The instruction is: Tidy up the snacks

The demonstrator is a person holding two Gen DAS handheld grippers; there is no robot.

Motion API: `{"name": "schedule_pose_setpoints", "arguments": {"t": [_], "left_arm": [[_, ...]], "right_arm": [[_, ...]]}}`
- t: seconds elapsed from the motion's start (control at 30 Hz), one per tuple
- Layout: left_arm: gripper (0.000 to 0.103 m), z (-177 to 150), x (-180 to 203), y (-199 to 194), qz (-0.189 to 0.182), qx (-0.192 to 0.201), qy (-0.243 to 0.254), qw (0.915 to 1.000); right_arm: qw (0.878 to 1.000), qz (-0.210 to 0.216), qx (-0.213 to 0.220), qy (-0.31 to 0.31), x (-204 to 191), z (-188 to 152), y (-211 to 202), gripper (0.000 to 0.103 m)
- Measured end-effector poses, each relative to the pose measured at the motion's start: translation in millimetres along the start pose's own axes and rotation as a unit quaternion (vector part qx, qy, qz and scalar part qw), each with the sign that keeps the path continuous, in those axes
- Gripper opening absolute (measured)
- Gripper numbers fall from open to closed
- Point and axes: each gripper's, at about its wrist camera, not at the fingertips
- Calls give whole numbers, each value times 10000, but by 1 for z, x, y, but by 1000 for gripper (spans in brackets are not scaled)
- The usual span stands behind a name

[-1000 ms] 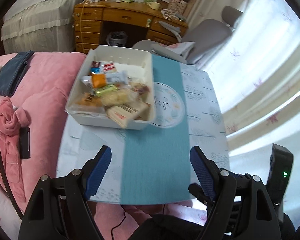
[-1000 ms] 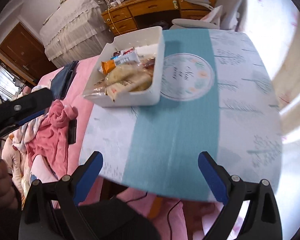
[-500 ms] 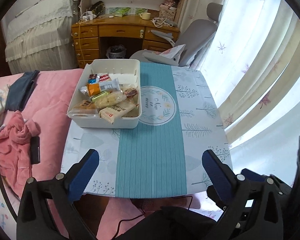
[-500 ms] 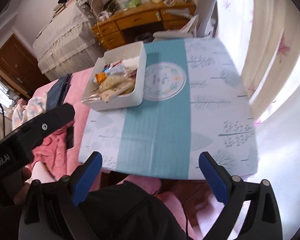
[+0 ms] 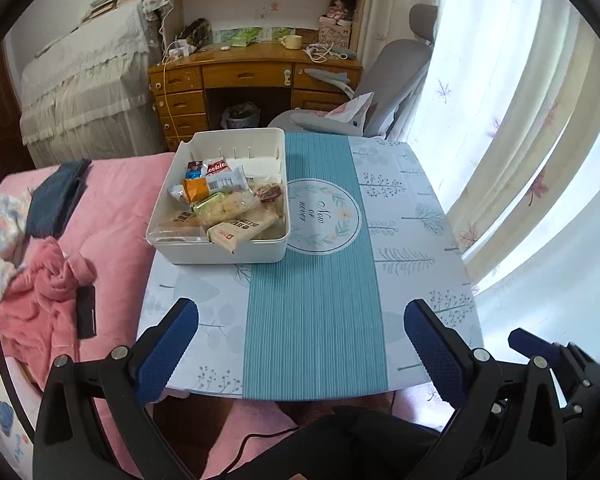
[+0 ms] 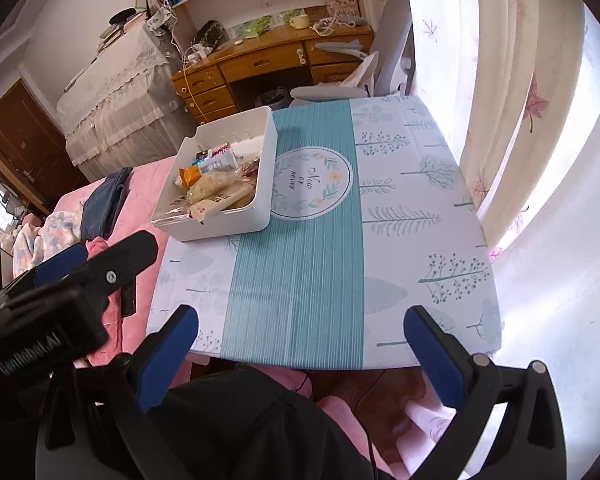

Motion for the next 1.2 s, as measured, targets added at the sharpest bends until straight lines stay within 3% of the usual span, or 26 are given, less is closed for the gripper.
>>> {"name": "schedule_pose_setpoints", "arguments": {"t": [1.2], "left_arm": [[102,3,-5,19,10,-281,-216,9994]], "right_arm": [[9986,115,-480,-185,-3,4,26,103]]}}
Point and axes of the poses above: each gripper's, at about its wrist camera, not at the fingertips, and y roughly the way its jaws point, x to its right, z to its top, and after that the axes turned 15 degrees about -z, right-handed
